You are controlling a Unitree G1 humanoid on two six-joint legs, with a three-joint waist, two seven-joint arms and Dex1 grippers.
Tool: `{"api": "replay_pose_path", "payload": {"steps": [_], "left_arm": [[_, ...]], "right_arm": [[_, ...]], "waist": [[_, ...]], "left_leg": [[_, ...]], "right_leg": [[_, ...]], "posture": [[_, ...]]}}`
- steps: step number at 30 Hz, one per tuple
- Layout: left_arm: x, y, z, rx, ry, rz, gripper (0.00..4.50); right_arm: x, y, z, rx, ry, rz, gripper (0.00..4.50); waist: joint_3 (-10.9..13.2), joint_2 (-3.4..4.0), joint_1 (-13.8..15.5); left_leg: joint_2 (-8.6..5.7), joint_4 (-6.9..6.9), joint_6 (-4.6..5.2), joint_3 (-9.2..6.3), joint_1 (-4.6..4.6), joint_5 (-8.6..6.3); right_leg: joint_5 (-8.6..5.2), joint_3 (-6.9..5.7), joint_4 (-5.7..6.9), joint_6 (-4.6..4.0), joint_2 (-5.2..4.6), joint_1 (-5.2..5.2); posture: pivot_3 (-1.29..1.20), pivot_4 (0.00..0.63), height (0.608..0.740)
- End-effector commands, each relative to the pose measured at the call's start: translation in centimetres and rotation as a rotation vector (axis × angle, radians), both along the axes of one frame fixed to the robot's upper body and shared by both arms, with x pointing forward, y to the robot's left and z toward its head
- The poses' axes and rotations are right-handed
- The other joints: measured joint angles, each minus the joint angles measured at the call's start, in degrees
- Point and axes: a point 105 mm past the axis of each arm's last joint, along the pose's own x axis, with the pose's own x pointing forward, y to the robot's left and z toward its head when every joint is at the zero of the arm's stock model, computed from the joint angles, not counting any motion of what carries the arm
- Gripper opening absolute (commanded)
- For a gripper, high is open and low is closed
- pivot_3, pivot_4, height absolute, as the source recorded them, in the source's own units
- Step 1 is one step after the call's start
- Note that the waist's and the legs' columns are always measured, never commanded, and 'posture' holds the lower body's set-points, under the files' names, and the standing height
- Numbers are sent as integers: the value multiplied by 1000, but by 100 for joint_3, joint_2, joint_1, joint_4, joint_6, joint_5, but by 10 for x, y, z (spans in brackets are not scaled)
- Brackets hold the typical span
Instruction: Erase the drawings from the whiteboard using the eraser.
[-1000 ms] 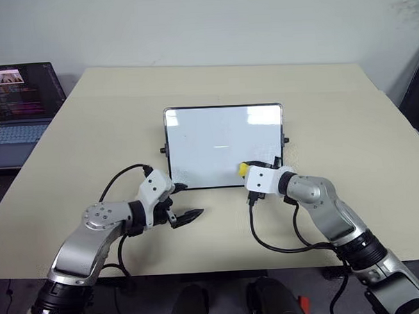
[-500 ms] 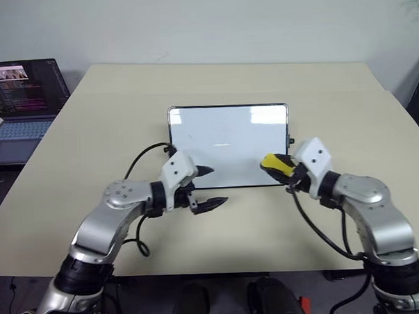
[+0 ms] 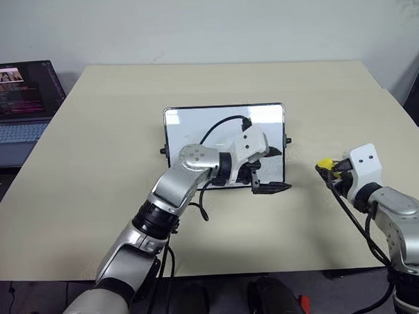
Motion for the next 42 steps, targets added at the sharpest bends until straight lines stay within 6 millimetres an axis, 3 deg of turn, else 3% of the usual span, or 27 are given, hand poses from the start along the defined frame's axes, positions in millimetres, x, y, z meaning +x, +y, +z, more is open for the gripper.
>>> {"api": "replay_pose_path", "payload": {"steps": [1, 9, 10, 17, 20, 23, 24, 27, 29, 33, 36, 38, 42], "left_arm": [[-4, -4, 6, 25, -75, -49, 4500], [-7, -3, -4, 78, -136, -79, 4500], [-8, -3, -5, 77, -138, -81, 4500], [-8, -7, 1, 31, -131, -66, 4500], [-4, -2, 7, -17, -121, -22, 4500], [3, 24, 18, -120, -99, 90, 4500], [4, 30, 20, -140, -92, 114, 4500], [6, 74, 22, -253, -63, 334, 4500], [2, 99, 20, -302, -61, 475, 4500], [-2, 146, 7, -432, -43, 828, 4500], [-12, 184, -17, -446, -76, 1096, 4500], [-12, 193, -28, -464, -58, 1207, 4500], [-26, 228, -56, -433, -67, 1427, 4500]], "right_arm": [[-4, -11, 6, 6, -22, -54, 1300], [1, -8, -2, 139, -8, -93, 1300], [2, -10, -4, 136, -4, -100, 2045], [6, -14, 0, 146, -29, -104, 4416], [10, -8, 26, 169, -150, -66, 4465], [7, 14, 60, 204, -277, 55, 4465], [6, 20, 65, 207, -292, 84, 4465], [-5, 47, 74, 212, -371, 172, 4465], [-8, 50, 73, 232, -441, 151, 4465], [-17, 22, 55, 169, -526, -2, 4465], [-38, 0, 31, 170, -536, -118, 4465], [-45, -10, 19, 169, -527, -147, 4465], [-72, 4, -18, 241, -394, -143, 4465]], "waist": [[1, 2, -2], [1, 4, 1], [1, 5, 7], [1, 5, 19], [1, 6, 14], [3, 16, -67], [3, 16, -81], [0, 21, -122], [1, 21, -114], [0, 20, -53], [-7, 14, 27], [-6, 13, 72], [-23, 18, 68]], "left_leg": [[0, 0, 0, 0, 0, 0], [-1, 3, 0, -1, -1, 0], [-1, 3, 0, -1, -2, 0], [-2, 3, 0, 0, -3, 0], [-2, 3, 0, 0, -2, 0], [1, 1, 0, 1, 0, 0], [7, 1, 0, -2, 0, 0], [17, -2, 0, -8, 2, 0], [27, -3, -2, -10, 4, -2], [43, 1, -4, -6, 2, -2], [10, 3, -3, -2, 7, -2], [4, 6, -3, 2, 7, -3], [13, 6, -2, 1, 17, -3]], "right_leg": [[0, 0, 0, 0, 0, 0], [-1, 2, 1, 1, 0, 0], [-1, 2, 1, 1, 0, 0], [-1, 2, -1, 2, -1, 0], [-1, 2, 0, 2, -1, 0], [-1, 4, 2, 2, 1, 0], [-1, 3, 3, 1, 2, 0], [-1, 1, 3, 1, 11, 0], [-1, 2, 3, 2, 7, 0], [-2, 0, 4, 3, -23, 0], [1, 3, 1, 5, -46, 11], [3, 6, -2, 8, -49, 13], [-3, 8, 1, 23, -49, 18]], "posture": [[0, 150, 740], [0, 150, 740], [0, 150, 740], [0, 150, 740], [0, 150, 740], [0, 150, 740], [0, 150, 740], [0, 150, 740], [0, 150, 740], [0, 150, 740], [0, 150, 740], [0, 150, 740], [0, 150, 740]]}}
